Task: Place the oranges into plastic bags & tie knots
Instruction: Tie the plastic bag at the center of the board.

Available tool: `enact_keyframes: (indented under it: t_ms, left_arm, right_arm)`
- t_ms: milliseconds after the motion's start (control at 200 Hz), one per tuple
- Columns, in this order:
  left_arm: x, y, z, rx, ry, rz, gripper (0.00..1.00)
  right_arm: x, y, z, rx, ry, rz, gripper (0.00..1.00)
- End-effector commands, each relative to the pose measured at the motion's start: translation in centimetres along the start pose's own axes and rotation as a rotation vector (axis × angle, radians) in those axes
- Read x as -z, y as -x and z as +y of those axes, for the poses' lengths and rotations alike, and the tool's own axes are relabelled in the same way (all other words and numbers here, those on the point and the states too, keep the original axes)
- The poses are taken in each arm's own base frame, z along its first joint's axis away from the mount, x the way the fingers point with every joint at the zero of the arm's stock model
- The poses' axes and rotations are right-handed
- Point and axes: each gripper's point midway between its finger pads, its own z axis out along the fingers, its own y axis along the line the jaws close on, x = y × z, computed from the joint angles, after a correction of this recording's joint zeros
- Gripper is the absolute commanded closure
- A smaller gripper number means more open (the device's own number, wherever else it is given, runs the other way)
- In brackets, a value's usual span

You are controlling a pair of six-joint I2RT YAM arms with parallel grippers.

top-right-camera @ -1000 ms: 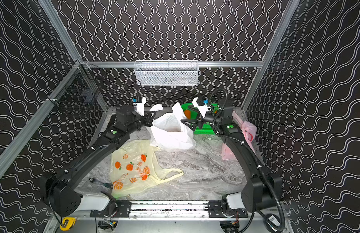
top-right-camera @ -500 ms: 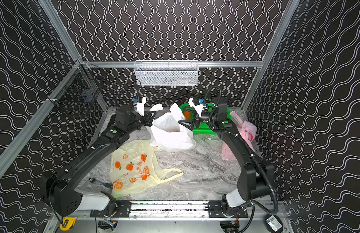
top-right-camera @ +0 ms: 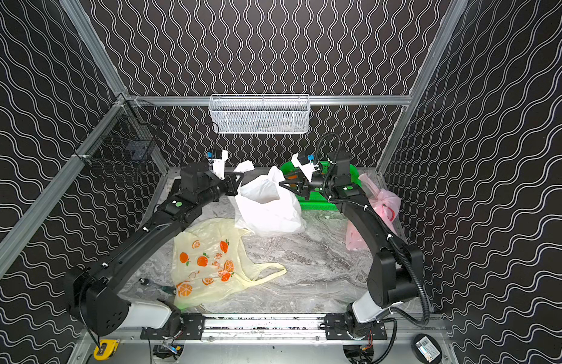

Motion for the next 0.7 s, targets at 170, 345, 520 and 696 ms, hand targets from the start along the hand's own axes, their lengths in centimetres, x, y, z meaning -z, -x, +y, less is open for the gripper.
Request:
enact_keyframes:
  t_ms: [170, 345, 520, 696]
  left_arm:
    - [0.8, 2.1, -0.6, 0.027, -0.031, -0.037, 0.54]
    - [4.4, 3.7, -1.1, -0.015, -0.003, -0.055, 0.23]
    - [8.9, 2.2, -4.7, -0.13, -0.166, -0.031, 0.25]
    - [12.3, -2.2, -11.8, -0.345, -0.48, 0.032, 0.28]
  right_arm:
    - [0.8, 0.7, 0.2, 0.048, -0.086, -0.031, 1.0]
    - [0.5, 0.3, -0.4, 0.091, -0.268, 0.013, 1.0]
    - [-0.2, -1.1, -0.4, 0.123, -0.408, 0.123, 1.0]
    - [-1.2, -2.4, 1.5, 0.129, -0.413, 0.196, 1.0]
